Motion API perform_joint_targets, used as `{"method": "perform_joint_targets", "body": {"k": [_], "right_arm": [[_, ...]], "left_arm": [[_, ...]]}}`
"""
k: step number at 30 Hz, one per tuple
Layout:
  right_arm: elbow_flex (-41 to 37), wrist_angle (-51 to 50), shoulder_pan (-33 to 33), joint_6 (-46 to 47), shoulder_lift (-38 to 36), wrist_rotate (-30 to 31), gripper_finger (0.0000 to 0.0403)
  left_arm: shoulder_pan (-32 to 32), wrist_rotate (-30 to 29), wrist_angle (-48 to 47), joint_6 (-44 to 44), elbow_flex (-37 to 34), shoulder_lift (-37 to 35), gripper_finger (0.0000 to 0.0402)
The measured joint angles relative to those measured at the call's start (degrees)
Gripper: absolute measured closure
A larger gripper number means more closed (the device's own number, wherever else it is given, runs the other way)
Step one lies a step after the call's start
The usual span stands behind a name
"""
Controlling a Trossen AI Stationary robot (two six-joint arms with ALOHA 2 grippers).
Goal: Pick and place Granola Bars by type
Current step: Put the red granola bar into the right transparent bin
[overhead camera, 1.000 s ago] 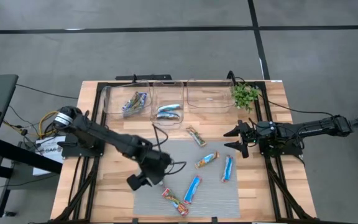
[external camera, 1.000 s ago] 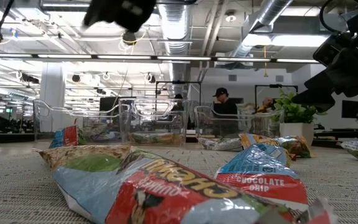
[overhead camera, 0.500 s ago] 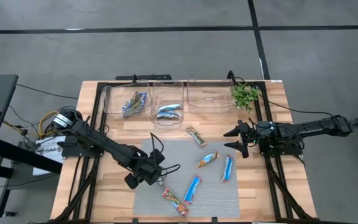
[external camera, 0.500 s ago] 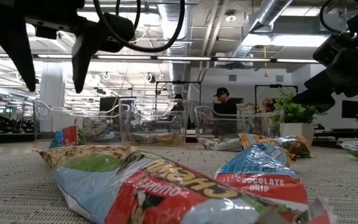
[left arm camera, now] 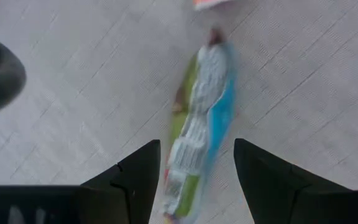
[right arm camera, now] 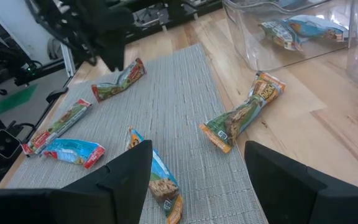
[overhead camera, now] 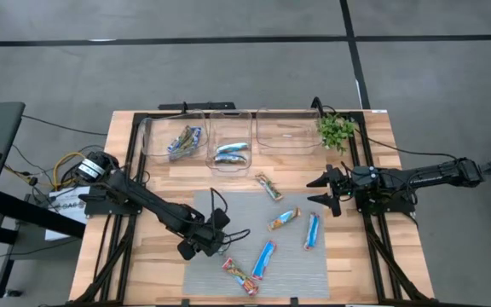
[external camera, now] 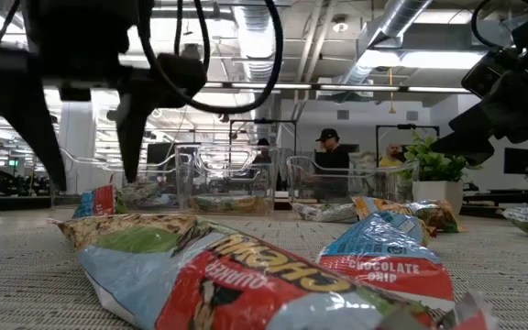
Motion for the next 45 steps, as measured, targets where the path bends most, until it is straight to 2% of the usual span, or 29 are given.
{"method": "perform_joint_targets", "body": {"k": [2,5,13,16,19,28,32,37,45], "right_arm": [[0.0,0.0,0.0,0.0,0.0,0.0,0.0154],[0.0,-0.1,0.0,0.0,0.0,0.0,0.0154],[0.0,-0.1,0.0,0.0,0.0,0.0,0.0154],[0.0,-0.1,0.0,0.0,0.0,0.0,0.0154],[0.0,-0.1,0.0,0.0,0.0,0.0,0.0154],[0.0,-0.1,0.0,0.0,0.0,0.0,0.0154],[0.0,-0.1,0.0,0.0,0.0,0.0,0.0154],[0.0,-0.2,0.0,0.0,0.0,0.0,0.0154],[0.0,-0.2,0.0,0.0,0.0,0.0,0.0154]], "left_arm": [[0.0,-2.3,1.7,-0.3,-0.6,1.1,0.0203],[0.2,-2.8,2.5,-0.2,-1.6,2.2,0.0203],[0.2,2.7,4.3,-0.5,-2.3,3.9,0.0203],[0.2,2.8,4.3,-0.7,-2.3,4.1,0.0209],[0.2,3.0,4.2,-1.3,-2.3,4.1,0.0235],[0.2,2.9,4.8,-4.4,-2.3,4.1,0.0351],[0.3,2.8,6.4,-9.4,-1.5,4.1,0.0368],[1.5,6.2,10.2,-18.2,2.1,2.8,0.0359],[6.9,14.1,28.5,-34.0,4.6,-3.6,0.0351]]}}
